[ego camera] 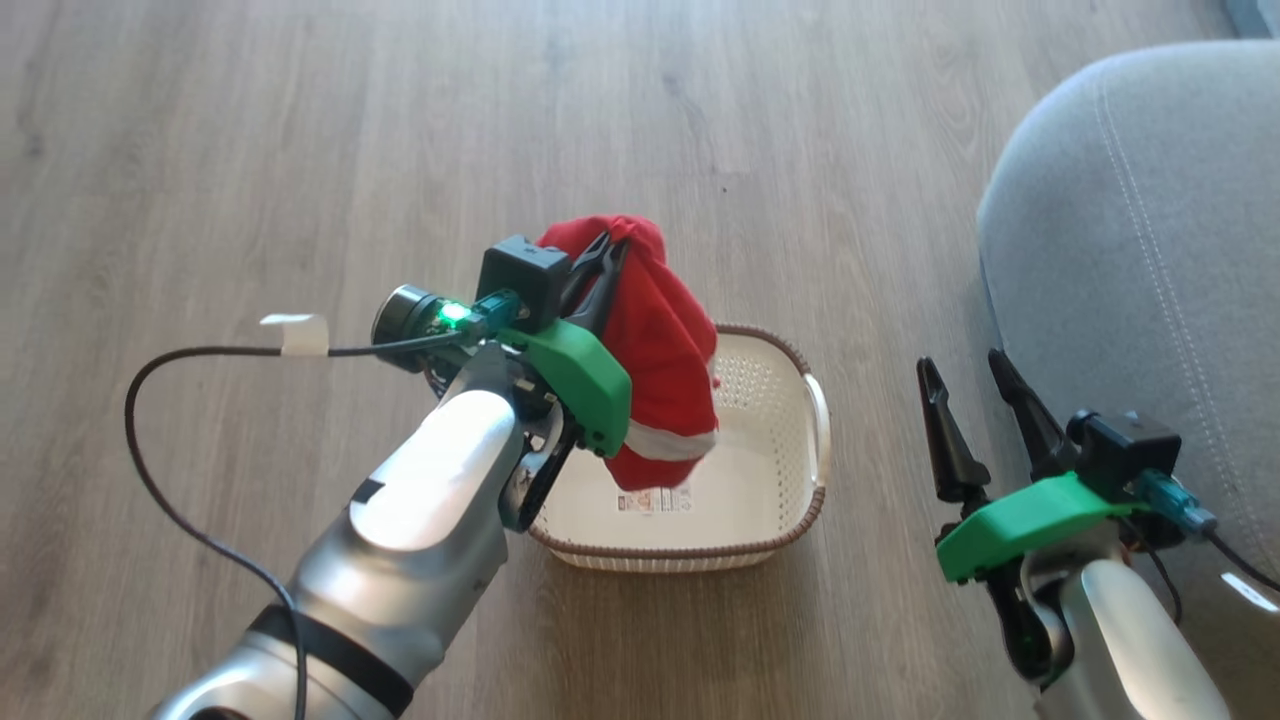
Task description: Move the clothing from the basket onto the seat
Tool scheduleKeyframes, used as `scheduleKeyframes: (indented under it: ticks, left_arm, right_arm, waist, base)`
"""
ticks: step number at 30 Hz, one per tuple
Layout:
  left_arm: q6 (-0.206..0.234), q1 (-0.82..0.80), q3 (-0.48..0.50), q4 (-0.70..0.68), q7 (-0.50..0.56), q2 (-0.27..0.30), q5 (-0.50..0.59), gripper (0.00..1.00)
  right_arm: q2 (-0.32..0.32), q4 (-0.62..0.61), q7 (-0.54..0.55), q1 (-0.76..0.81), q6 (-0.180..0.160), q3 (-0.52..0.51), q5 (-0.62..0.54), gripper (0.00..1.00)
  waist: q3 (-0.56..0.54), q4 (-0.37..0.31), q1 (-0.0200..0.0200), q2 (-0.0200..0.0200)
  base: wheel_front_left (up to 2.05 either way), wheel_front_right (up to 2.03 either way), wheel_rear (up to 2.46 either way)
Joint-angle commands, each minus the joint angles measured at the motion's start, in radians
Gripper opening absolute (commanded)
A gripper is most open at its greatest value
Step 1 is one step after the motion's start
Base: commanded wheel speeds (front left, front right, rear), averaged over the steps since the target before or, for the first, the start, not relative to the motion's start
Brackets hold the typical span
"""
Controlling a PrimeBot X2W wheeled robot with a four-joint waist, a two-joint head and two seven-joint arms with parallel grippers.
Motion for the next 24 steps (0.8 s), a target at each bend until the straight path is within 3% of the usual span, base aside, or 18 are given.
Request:
scheduleKeyframes:
  ticks: [1,12,24]
  left_arm:
    - [0.008,-0.036,0.025,-0.044,-0.014,0.013,0.015,0.0]
    - [0.013,-0.087,0.014,-0.185,-0.014,0.013,0.04,0.0]
    - [0.014,-0.093,0.014,-0.209,-0.014,0.013,0.041,0.0]
  right_arm:
    - [-0.006,-0.028,-0.006,-0.002,0.0,0.015,-0.009,1.0]
    - [0.011,-0.028,-0.006,0.05,0.0,-0.001,-0.014,1.0]
    - [0.015,-0.033,-0.006,0.049,0.0,0.008,-0.021,1.0]
  waist:
    - [-0.018,0.016,0.0001,-0.0001]
    - [-0.051,0.035,0.0001,-0.0001]
    - [-0.053,0.035,0.0001,-0.0001]
  base:
    - [0.0,0.0,0.0]
    - [0.0,0.0,0.0]
    - [0.0,0.0,0.0]
